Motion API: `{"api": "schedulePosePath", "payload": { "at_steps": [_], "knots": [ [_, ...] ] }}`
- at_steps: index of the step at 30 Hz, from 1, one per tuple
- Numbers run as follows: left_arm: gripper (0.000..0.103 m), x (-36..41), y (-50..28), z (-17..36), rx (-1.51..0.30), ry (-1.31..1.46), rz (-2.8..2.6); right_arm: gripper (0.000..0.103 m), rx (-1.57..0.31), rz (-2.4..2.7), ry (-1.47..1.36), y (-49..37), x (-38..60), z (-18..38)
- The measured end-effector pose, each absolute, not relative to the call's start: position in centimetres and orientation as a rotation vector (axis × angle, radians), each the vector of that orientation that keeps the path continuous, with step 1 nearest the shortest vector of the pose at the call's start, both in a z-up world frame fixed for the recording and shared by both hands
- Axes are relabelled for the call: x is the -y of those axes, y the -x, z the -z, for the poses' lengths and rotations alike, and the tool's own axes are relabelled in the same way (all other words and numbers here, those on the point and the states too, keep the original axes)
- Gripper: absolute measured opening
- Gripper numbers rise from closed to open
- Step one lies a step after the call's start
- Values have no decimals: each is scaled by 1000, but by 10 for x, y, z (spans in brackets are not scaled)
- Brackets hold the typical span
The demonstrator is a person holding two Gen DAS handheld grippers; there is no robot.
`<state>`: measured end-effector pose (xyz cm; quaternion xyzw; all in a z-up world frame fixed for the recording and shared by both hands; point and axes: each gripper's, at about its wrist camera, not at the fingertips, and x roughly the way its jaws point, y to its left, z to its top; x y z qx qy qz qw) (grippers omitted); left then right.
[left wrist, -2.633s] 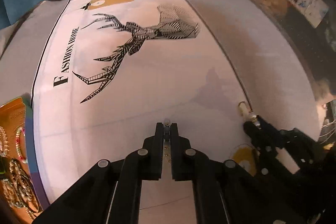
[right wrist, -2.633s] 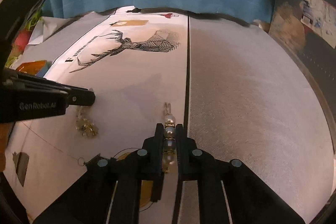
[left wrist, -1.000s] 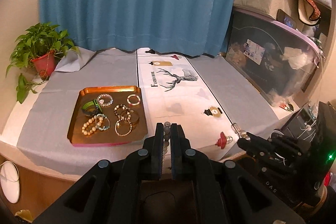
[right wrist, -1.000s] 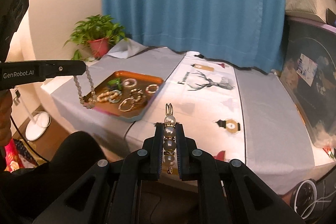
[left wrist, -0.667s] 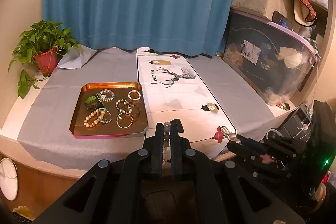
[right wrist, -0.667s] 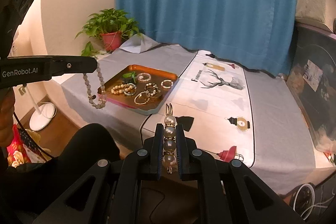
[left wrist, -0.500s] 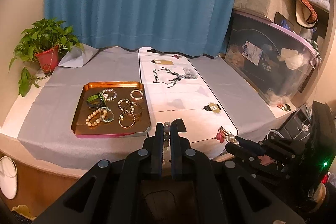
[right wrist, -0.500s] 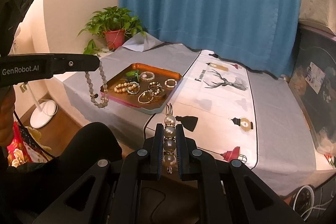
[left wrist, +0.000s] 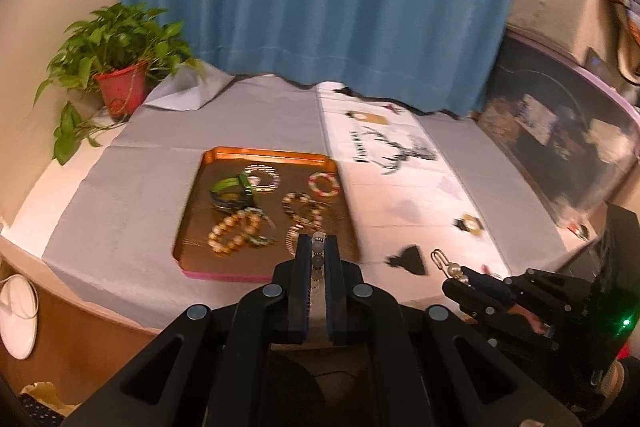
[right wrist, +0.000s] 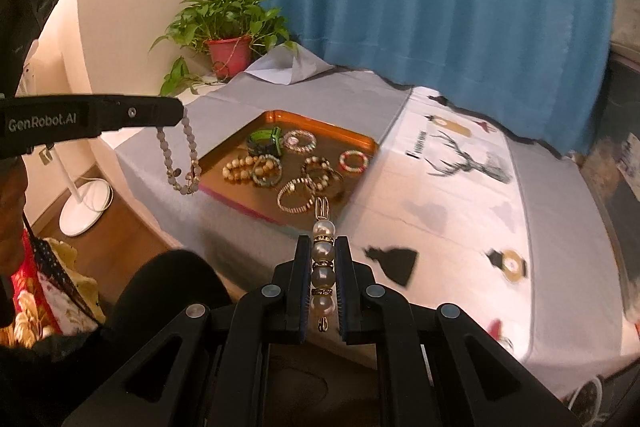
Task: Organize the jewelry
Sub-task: 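Carry the pearl pin in the right tool to the tray while the left tool carries the bead strand, then open both tools over the tray to drop the items and lift away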
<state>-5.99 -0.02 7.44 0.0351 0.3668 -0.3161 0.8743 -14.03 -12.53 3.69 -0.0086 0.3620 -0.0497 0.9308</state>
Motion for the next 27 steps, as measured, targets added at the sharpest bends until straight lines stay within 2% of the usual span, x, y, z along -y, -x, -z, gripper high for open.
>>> {"api": "schedulePosePath", "payload": {
  "at_steps": [14,21,23,24,25,26,27],
  "knots": [
    [4,17,-65,-20,-810,-85,535,11,-767,20,-6,-8,132,13],
    [4,28,-91,8,-842,-107,495,11,-807,35,-8,-36,140,41],
    [8,28,-93,11,-810,-115,448,14,-831,55,-1,-44,141,49],
    [24,26,-95,13,-794,-118,407,19,-847,64,-1,-46,143,51],
    [65,25,-97,15,-796,-122,384,38,-874,79,0,-49,144,55],
    [89,24,-99,16,-800,-130,354,50,-883,87,-5,-49,146,57],
    [101,21,-99,16,-792,-134,313,67,-871,87,-12,-47,147,57]
  ]
}}
